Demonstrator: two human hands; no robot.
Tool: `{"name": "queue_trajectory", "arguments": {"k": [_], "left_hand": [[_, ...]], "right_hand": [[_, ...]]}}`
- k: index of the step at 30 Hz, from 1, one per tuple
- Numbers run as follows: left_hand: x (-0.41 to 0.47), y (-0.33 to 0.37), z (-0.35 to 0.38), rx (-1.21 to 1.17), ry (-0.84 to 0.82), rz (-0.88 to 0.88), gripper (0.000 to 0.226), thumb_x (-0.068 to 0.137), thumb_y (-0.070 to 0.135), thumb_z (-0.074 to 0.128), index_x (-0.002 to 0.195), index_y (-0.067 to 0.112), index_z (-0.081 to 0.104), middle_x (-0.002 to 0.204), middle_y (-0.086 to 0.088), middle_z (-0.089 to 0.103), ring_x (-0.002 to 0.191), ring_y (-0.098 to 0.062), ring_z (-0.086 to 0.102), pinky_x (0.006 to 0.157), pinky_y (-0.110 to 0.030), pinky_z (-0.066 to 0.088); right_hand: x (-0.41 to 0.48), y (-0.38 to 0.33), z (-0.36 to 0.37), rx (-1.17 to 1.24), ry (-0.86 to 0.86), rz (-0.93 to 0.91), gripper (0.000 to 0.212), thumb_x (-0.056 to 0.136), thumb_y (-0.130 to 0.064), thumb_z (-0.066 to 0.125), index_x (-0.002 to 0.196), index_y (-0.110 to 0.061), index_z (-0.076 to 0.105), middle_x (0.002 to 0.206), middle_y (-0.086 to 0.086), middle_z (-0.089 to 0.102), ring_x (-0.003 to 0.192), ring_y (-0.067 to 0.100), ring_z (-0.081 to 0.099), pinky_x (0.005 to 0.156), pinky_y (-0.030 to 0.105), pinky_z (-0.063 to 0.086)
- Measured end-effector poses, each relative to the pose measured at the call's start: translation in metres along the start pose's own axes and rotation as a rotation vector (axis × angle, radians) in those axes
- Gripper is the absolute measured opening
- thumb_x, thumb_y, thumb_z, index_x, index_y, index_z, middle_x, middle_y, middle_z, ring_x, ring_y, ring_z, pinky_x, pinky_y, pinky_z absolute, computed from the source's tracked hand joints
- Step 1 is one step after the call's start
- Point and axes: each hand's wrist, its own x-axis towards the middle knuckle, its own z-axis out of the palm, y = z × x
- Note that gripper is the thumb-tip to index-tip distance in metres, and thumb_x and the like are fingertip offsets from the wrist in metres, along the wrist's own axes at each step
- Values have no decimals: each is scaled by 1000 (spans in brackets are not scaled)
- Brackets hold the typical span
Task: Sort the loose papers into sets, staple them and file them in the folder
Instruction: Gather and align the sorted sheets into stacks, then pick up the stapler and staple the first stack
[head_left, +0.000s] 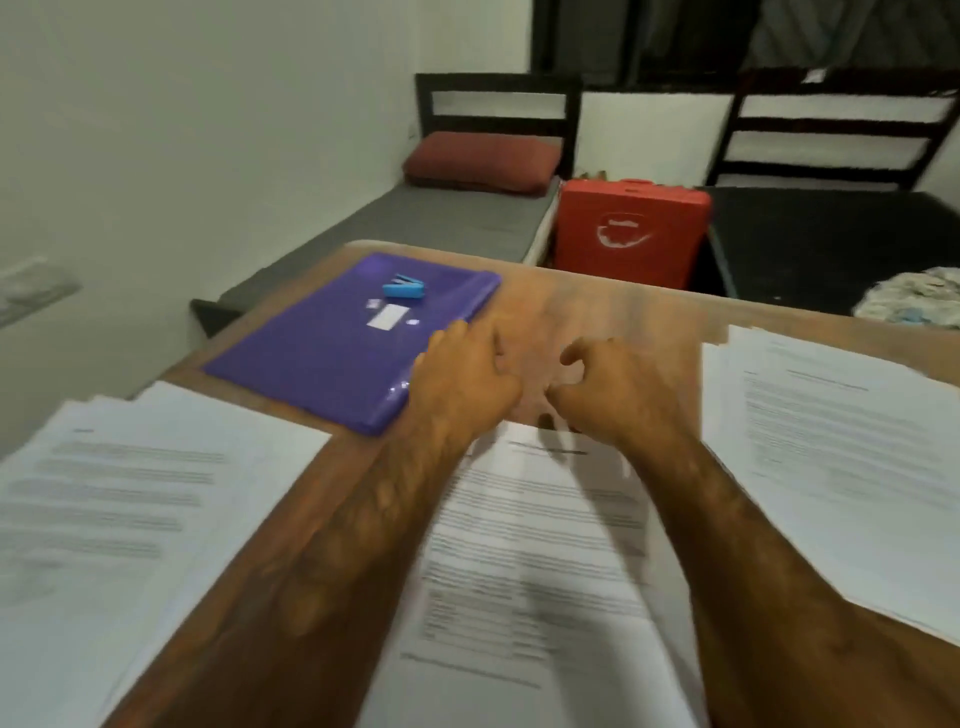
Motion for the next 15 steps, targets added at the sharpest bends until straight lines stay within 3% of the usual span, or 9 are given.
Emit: {"name": "queue_trajectory", "arguments": {"k": [2,5,10,15], "left_hand": [[17,-34,-13,12,70,-64,30,94,36,61,119,19,61,127,-8,58,118,-29,54,101,-46,49],[40,-82,-29,34,151,-116,32,97,33,61,126,20,60,135,-7,55,125,-27,50,101,-40,44],[61,-135,-22,25,147,-201,27,99,33,59,123,21,62,132,-5,56,124,-26,47,99,-39,41],[68,-145,-13,100,140,-172,27,96,36,56,118,22,61,129,-4,51,122,-28,43,96,-40,37]], "right_hand": [[18,-26,25,70,13,-62,53,88,-55,68,132,-28,61,127,-3,63,109,17,63,97,43,54],[34,-73,59,154,-66,-237,36,100,-37,63,133,-22,62,115,-4,64,100,0,63,84,21,54],[69,-132,105,20,18,-388,38,95,-33,63,133,-26,63,137,5,60,127,27,53,107,44,46],[117,-167,129,-86,143,-409,39,98,-29,58,136,-22,59,147,8,50,136,33,42,105,49,40]]}}
